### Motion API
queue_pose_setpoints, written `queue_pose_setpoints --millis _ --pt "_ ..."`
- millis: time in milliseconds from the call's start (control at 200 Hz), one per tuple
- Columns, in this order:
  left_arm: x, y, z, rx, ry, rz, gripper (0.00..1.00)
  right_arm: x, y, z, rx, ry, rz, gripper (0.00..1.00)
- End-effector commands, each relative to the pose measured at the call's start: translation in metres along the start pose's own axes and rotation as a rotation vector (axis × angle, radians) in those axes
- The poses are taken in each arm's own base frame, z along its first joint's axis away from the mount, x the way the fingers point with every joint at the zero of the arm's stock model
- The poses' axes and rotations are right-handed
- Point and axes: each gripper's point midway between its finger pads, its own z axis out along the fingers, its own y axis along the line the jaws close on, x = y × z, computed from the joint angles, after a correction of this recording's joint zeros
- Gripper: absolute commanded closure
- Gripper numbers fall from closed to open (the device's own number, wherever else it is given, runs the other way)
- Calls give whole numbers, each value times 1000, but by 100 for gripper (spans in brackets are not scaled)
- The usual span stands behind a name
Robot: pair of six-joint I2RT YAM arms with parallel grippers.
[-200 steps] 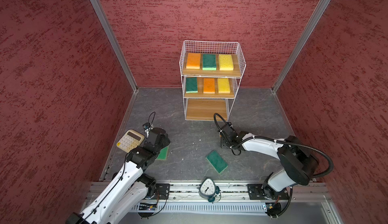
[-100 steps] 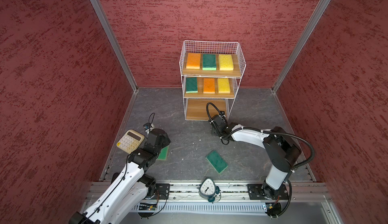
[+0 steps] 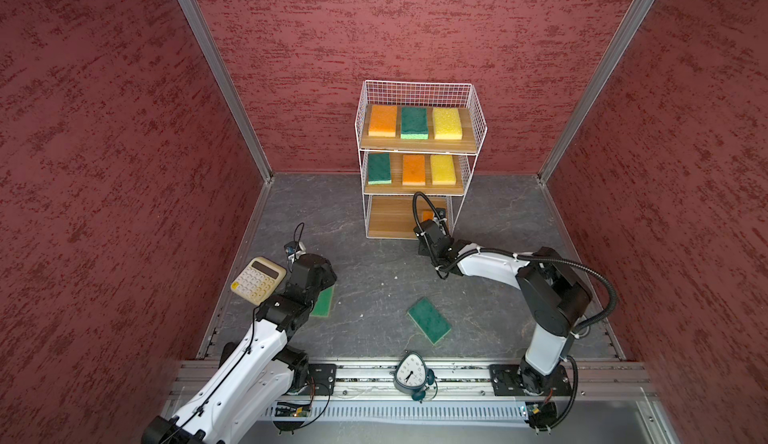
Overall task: Place and organize the cleaning sponges onto the shelf
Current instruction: 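Lift and carry the orange sponge with the right gripper toward the bottom shelf, then lower the orange sponge with the right gripper onto the bottom shelf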
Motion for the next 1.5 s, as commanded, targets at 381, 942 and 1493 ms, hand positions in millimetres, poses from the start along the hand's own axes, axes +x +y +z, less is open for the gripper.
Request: queue_pose_setpoints --millis 381,942,1493 --pt "-4 -4 2 24 -19 -2 38 -20 -12 29 36 -92 -9 49" --pt "-6 -4 2 17 -29 -5 38 -32 -22 51 55 -139 15 47" --pt "-4 -9 12 13 -5 0 39 -39 -28 74 67 -115 16 46"
